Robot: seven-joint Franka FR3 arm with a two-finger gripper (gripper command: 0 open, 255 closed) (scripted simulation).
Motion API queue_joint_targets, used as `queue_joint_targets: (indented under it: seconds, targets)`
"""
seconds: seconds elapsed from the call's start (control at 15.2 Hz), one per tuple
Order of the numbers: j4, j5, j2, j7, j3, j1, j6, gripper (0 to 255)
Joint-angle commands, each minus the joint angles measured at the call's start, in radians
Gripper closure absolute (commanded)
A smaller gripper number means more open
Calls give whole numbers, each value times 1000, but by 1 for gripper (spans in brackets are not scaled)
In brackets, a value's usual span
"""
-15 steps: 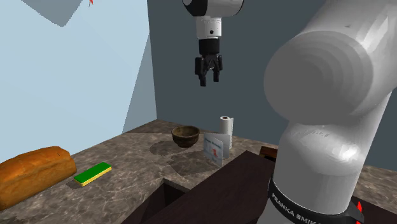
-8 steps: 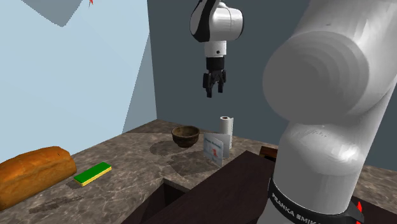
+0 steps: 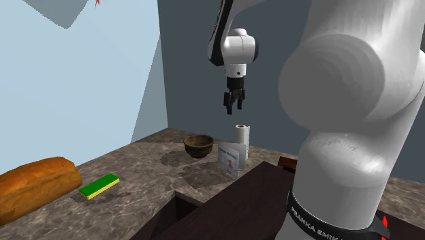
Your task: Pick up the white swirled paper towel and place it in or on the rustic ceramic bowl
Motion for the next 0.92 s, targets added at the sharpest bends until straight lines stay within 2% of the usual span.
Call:
queue_joint_targets:
  seconds: [0.0,0.33,0.66,0.86]
  targets:
    - [65,67,96,-64,8,-26,24,0]
    - [230,181,294,-182,52,-119,40,0]
    - [426,247,482,-254,99,-213,27,0]
    - [434,258,515,-261,110,-222,51,0]
